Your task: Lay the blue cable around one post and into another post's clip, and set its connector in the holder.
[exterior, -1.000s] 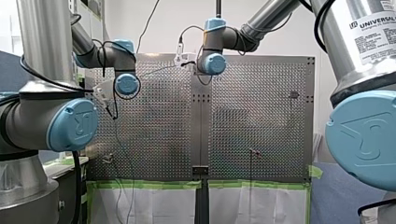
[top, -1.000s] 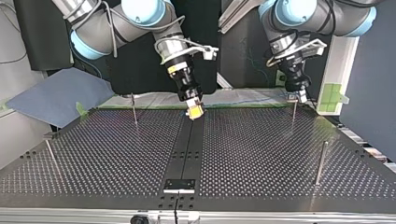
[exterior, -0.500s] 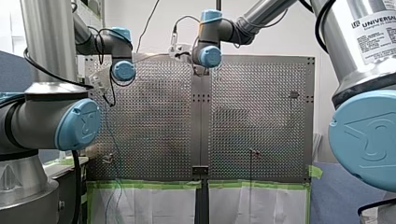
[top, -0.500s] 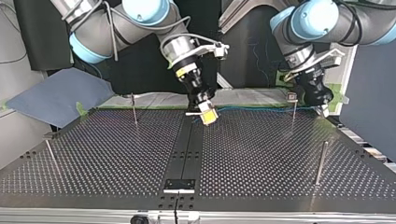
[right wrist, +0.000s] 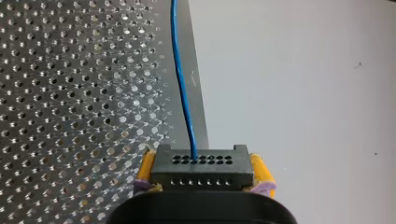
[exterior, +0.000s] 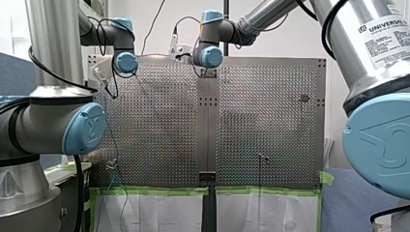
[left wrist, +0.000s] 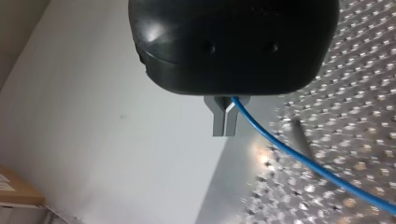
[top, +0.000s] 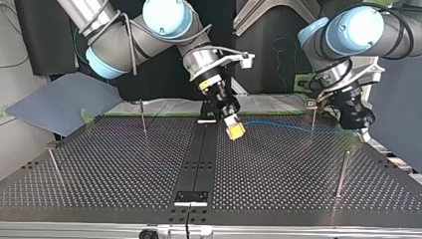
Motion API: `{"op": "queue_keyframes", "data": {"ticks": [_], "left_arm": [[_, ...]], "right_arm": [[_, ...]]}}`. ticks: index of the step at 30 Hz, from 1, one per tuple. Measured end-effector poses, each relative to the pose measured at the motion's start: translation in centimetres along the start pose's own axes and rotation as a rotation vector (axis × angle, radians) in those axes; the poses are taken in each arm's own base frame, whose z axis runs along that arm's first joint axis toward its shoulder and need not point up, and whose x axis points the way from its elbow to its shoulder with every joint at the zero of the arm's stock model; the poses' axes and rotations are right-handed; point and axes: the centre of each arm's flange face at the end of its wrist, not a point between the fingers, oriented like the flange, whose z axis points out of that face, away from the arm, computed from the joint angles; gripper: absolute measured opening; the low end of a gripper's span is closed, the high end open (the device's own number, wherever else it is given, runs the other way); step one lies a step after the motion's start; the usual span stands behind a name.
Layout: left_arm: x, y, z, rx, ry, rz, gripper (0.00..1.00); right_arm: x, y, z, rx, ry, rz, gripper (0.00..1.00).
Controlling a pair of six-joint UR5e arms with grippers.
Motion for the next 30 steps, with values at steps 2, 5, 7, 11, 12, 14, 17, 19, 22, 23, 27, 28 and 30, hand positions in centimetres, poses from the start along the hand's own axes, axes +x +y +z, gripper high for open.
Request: {"op": "queue_keyframes", "data": {"ticks": [2,5,7,11,12,14,17,19,22,23,27,28,30], "left_arm": [[-0.6,-0.3,0.7,0.005,-0.011,-0.003,0.01],[-1.4,-0.5,1.8,0.008,-0.026,-0.007,0.01],[-1.9,-0.6,2.6,0.012,-0.036,-0.012,0.01],[-3.3,-0.8,4.5,0.028,-0.065,-0.026,0.01],[-3.6,-0.7,4.9,0.03,-0.07,-0.027,0.01],[-3.9,-0.5,5.7,0.034,-0.076,-0.026,0.01],[-3.8,-0.1,6.8,0.036,-0.077,-0.018,0.01],[-3.7,0.2,7.5,0.036,-0.076,-0.012,0.01],[-3.3,0.9,8.7,0.034,-0.07,0.0,0.01],[-3.0,1.3,9.2,0.033,-0.067,0.005,0.01],[-2.4,2.3,10.8,0.034,-0.062,0.014,0.01],[-2.2,2.5,11.2,0.034,-0.061,0.016,0.01],[-1.9,2.8,12.1,0.031,-0.056,0.023,0.01]], "right_arm": [[0.5,0.0,0.4,0.001,0.009,0.0,0.0],[1.1,-0.1,1.0,0.001,0.021,-0.001,0.0],[1.1,-0.1,1.3,0.001,0.022,0.0,0.0],[1.3,-0.1,2.1,0.001,0.027,-0.001,0.0],[1.3,-0.1,2.3,0.001,0.029,-0.001,0.0],[1.2,-0.2,2.6,0.004,0.028,0.0,0.0],[0.7,-0.4,3.1,0.008,0.014,0.001,0.0],[0.2,-0.6,3.4,0.009,0.006,-0.001,0.0],[-0.2,-0.7,4.1,0.01,0.01,-0.004,0.0],[-0.3,-0.7,4.3,0.011,0.012,-0.004,0.0],[-1.2,-0.8,5.2,0.012,0.008,-0.004,0.0],[-1.4,-0.9,5.3,0.013,0.005,-0.004,0.0],[-1.9,-0.9,5.8,0.013,0.003,-0.003,0.0]]}}
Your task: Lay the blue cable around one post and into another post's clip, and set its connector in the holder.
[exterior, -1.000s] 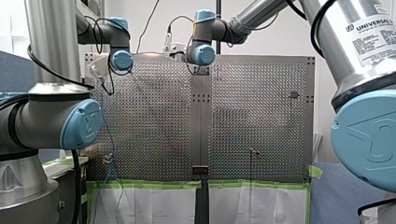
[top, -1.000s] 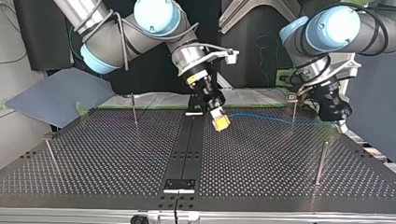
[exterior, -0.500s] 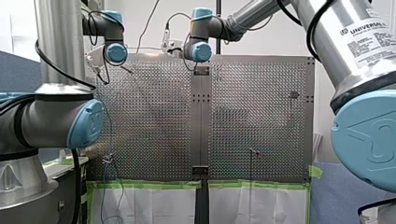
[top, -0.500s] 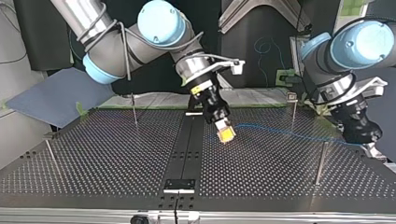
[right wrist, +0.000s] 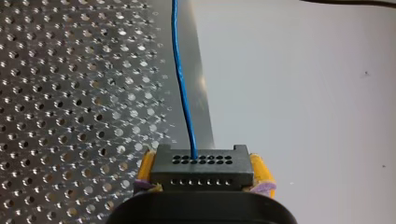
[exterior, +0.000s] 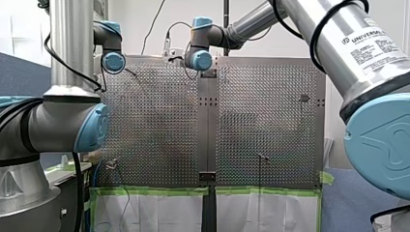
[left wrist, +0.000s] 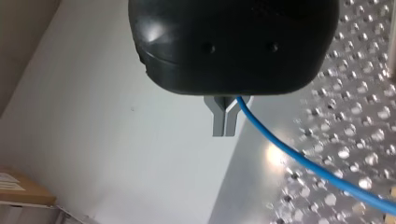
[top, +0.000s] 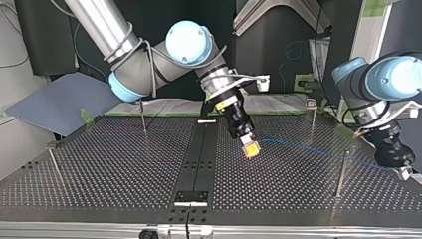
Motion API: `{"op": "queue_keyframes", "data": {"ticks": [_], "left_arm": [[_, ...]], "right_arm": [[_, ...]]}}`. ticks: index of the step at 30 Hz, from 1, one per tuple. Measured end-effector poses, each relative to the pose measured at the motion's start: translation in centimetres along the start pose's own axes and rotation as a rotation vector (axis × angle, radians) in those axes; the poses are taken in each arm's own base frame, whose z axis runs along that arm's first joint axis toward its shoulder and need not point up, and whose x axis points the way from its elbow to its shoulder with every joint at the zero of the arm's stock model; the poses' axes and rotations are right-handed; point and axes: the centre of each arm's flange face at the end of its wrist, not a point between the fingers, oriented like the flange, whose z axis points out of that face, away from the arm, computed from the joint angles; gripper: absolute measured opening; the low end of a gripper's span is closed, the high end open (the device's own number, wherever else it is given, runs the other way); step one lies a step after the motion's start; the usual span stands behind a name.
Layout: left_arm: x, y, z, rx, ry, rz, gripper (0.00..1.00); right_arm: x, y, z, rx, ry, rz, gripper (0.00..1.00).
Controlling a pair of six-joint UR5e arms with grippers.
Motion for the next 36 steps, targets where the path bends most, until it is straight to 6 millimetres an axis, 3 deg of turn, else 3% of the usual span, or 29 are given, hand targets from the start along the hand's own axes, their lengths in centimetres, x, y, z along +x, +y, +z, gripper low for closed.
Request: {"op": "queue_keyframes", "data": {"ticks": [10,18,25,36], "left_arm": [[2.2,1.0,2.9,0.005,0.04,0.029,0.01],[4.7,1.6,4.7,0.015,0.095,0.045,0.01],[5.7,2.3,5.3,0.013,0.11,0.027,0.01],[7.0,3.0,5.6,0.021,0.133,0.008,0.01]], "right_arm": [[-1.8,-0.1,2.0,-0.005,-0.002,0.001,0.0],[-0.7,0.5,3.6,-0.016,0.036,-0.002,0.0],[-0.4,1.1,4.1,-0.028,0.051,-0.004,0.0],[-2.9,1.7,4.2,-0.041,0.019,-0.011,0.0]]}}
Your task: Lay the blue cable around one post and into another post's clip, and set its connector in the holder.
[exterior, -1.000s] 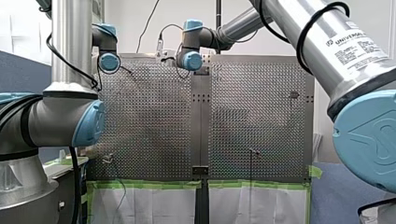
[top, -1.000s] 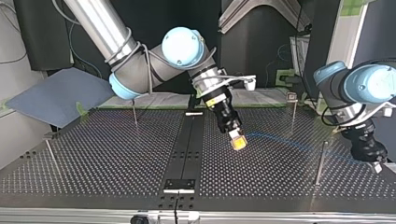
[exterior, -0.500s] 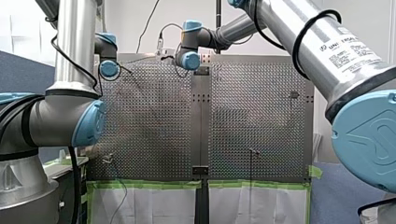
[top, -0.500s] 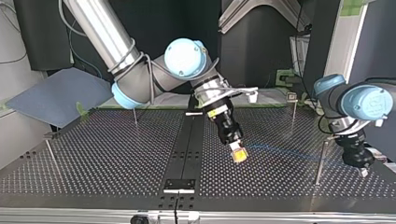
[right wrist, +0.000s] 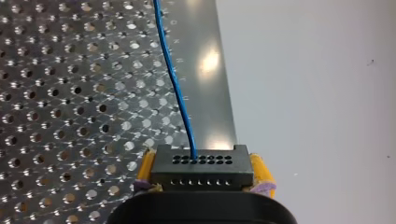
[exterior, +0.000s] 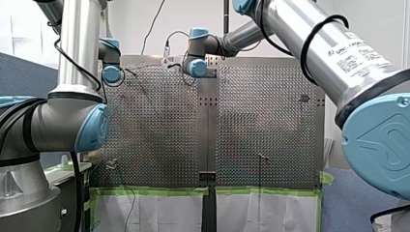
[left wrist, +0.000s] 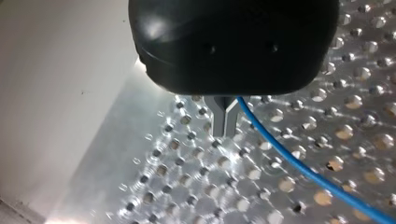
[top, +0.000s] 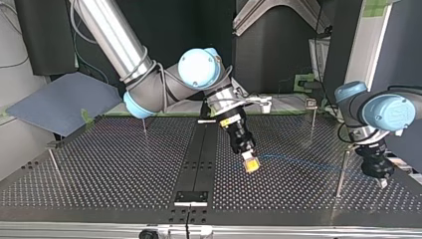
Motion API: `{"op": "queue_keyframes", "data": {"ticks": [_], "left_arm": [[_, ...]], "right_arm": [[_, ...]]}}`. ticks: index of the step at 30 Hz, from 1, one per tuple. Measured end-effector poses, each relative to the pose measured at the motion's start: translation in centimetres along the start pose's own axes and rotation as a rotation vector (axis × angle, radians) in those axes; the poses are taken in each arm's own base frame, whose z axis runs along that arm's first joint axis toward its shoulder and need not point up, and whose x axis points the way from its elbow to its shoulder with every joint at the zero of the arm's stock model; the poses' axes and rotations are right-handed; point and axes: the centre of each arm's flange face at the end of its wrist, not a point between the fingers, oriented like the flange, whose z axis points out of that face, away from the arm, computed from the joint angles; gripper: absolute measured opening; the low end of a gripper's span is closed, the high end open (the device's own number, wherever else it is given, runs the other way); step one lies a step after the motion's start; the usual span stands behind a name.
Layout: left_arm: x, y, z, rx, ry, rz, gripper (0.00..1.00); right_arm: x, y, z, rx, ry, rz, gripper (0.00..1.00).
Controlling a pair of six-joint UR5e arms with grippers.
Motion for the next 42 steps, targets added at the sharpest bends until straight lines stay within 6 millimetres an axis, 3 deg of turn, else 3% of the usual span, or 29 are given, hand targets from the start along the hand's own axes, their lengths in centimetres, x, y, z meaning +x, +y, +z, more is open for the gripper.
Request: {"op": "queue_keyframes", "data": {"ticks": [7,28,42], "left_arm": [[1.6,0.8,0.5,0.005,0.033,-0.025,0.01],[2.2,0.9,0.3,0.028,0.069,-0.065,0.01],[3.2,0.4,-0.3,0.088,0.097,-0.042,0.01]], "right_arm": [[-0.6,0.2,0.0,-0.004,-0.01,-0.002,0.0],[-1.0,1.0,-0.1,-0.017,-0.035,-0.01,0.0],[-1.5,4.4,-0.1,-0.093,-0.066,-0.023,0.0]]}}
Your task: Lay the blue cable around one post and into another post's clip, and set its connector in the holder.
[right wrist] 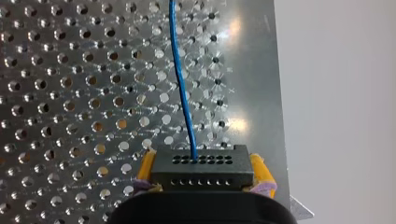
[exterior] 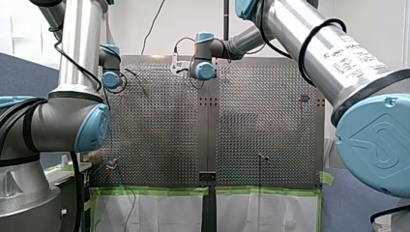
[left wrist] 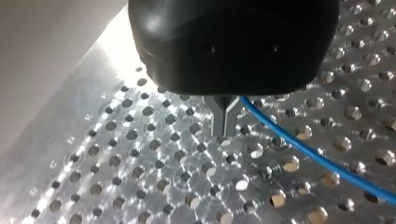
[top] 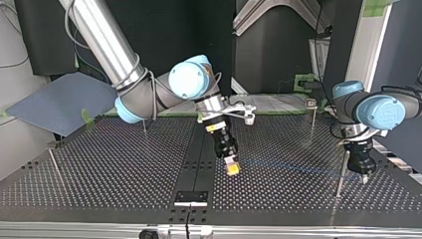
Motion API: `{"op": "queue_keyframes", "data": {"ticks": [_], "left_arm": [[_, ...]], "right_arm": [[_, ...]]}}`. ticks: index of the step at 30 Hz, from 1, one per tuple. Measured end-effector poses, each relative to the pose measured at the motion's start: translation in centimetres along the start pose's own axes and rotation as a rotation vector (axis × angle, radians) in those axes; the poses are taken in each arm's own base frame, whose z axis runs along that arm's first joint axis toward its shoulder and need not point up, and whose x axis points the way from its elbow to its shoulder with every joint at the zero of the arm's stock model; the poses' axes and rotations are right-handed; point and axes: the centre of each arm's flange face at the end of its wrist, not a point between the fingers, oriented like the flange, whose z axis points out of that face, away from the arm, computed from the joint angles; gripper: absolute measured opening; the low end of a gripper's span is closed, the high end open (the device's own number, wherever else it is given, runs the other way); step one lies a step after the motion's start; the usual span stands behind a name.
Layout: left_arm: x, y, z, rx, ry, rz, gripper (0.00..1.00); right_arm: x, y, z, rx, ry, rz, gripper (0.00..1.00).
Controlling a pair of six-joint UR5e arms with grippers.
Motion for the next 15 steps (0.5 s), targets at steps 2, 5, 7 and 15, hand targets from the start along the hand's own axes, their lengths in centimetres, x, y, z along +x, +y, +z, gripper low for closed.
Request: {"op": "queue_keyframes", "data": {"ticks": [2,5,7,15], "left_arm": [[0.0,-0.2,0.1,0.017,-0.003,0.004,0.01],[0.0,-0.6,0.3,0.048,-0.009,0.003,0.01],[-0.1,-0.8,0.4,0.068,-0.014,-0.001,0.1],[0.1,-1.6,0.6,0.145,0.005,-0.039,0.26]], "right_arm": [[-0.1,0.2,0.0,-0.003,-0.003,-0.001,0.0],[-0.2,0.5,0.0,-0.006,-0.007,-0.003,0.0],[-0.2,0.7,0.1,-0.009,-0.011,-0.004,0.0],[-0.6,1.5,0.0,-0.018,-0.037,-0.007,0.0]]}}
